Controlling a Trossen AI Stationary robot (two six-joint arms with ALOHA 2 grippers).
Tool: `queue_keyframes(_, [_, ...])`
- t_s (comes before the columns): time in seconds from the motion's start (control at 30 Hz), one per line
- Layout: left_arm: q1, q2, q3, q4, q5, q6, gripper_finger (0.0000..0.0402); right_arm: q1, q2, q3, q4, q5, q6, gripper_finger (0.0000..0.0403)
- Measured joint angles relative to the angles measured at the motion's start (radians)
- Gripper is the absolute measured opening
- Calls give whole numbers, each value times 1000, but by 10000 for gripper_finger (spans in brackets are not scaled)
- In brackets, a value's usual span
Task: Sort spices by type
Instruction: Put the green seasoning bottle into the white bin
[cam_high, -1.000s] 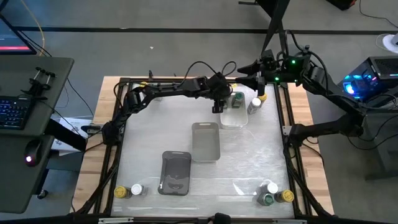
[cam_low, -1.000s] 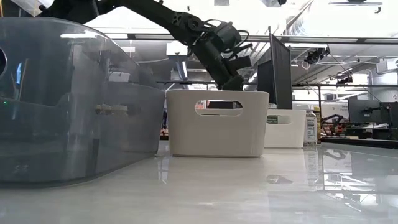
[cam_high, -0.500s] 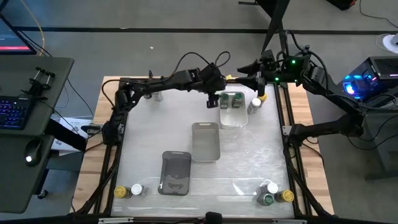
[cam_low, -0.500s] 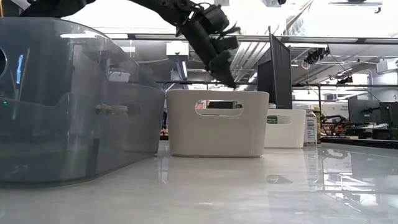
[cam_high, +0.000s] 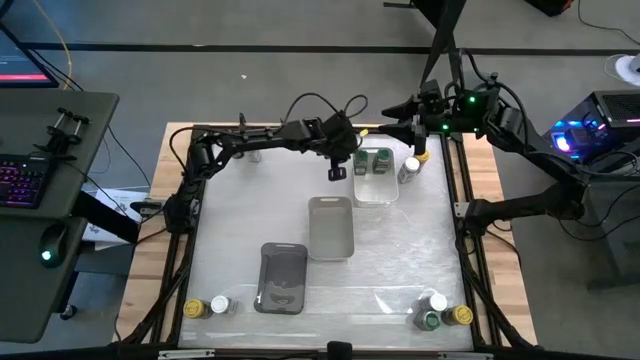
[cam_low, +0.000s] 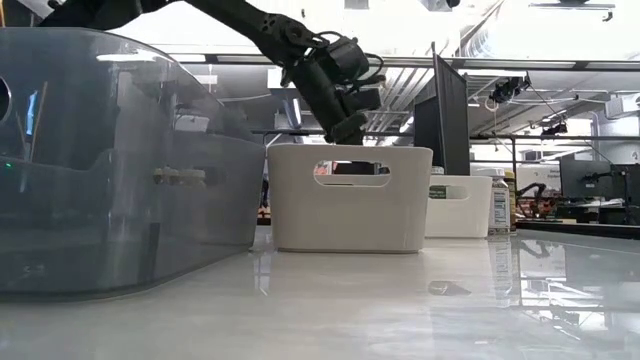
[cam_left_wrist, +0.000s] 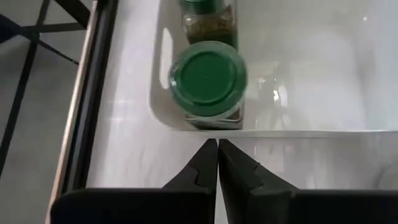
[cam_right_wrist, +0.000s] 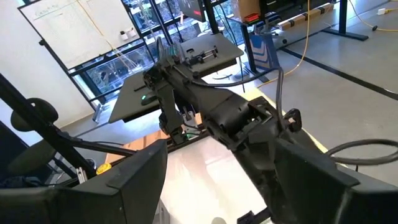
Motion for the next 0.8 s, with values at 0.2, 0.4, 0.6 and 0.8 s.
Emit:
queue_keyframes(0.2, [-5, 26, -1, 18, 0, 0, 0, 0, 0, 0, 0, 0, 2, 284])
queue_keyframes(0.4, [-12, 39, 1, 60, -3, 0, 0, 0, 0, 0, 0, 0, 3, 284])
queue_keyframes(0.6, [-16, 52, 0, 101, -7, -26, 0, 0, 0, 0, 0, 0, 4, 284])
queue_keyframes(0.8, [-27, 54, 0, 130, -13, -26, 0, 0, 0, 0, 0, 0, 11, 284])
